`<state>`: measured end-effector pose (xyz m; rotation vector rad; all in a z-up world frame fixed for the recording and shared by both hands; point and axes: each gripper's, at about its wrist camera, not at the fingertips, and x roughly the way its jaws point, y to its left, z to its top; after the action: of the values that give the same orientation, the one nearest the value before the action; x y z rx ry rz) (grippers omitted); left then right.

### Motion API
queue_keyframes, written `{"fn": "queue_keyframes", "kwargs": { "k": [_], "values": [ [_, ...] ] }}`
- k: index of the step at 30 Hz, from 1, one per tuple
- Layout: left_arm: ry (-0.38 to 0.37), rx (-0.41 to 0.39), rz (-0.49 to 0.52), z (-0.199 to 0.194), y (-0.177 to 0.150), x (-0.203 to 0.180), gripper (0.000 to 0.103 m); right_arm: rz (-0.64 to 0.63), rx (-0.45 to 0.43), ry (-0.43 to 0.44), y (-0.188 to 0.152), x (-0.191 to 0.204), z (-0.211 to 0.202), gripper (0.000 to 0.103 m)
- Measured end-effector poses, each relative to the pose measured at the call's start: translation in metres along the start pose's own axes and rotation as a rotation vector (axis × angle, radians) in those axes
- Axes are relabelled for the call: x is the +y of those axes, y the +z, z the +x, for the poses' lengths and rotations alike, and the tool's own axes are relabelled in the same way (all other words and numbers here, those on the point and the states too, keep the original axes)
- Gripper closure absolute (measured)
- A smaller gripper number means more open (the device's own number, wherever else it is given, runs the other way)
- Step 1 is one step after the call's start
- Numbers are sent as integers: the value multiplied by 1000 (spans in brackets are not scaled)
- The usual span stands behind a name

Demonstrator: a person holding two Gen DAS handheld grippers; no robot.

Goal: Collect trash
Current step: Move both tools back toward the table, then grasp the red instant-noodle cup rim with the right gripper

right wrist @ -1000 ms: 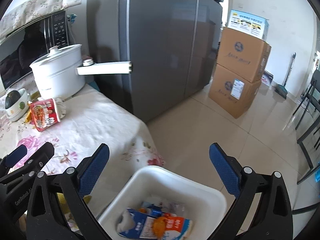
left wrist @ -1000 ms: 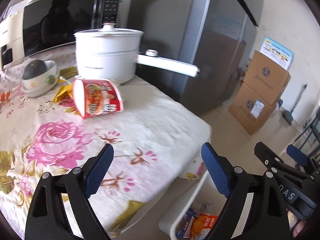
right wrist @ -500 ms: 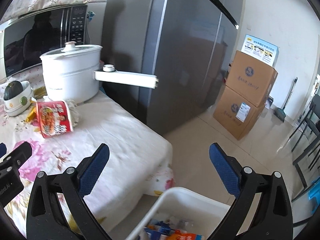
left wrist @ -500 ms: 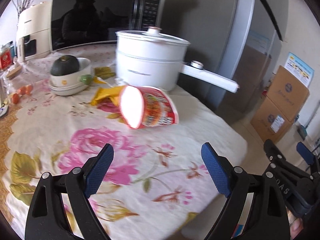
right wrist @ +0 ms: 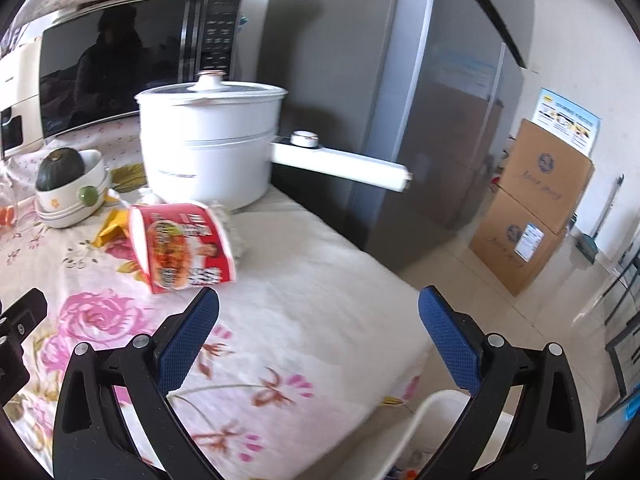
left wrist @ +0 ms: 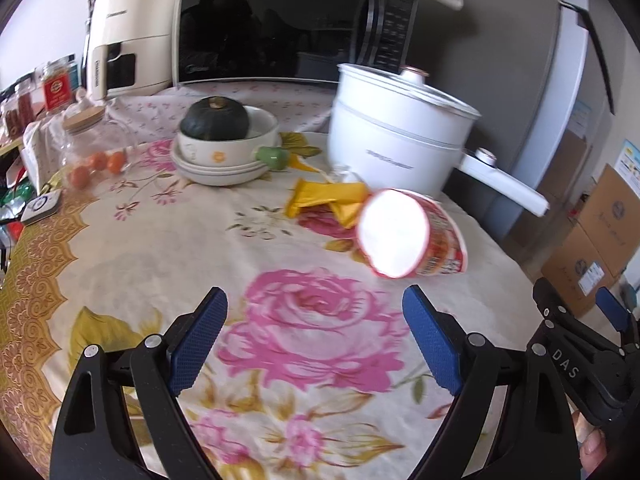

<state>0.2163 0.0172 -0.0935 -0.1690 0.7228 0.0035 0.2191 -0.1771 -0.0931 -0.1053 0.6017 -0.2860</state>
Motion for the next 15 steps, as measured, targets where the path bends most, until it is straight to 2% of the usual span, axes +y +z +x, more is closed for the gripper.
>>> {"fn": "queue_keyframes", "kwargs": {
  "k": [5,9,15],
  "values": [
    [20,11,-40,4,5,27,15,-3,22,63,11,24,13,7],
    [22,20,-76,5,8,45,15,5,48,194,20,43,31,7],
    [18,46,-121,9,11,69,15,12,96,343,26,57,67,7]
  ]
}}
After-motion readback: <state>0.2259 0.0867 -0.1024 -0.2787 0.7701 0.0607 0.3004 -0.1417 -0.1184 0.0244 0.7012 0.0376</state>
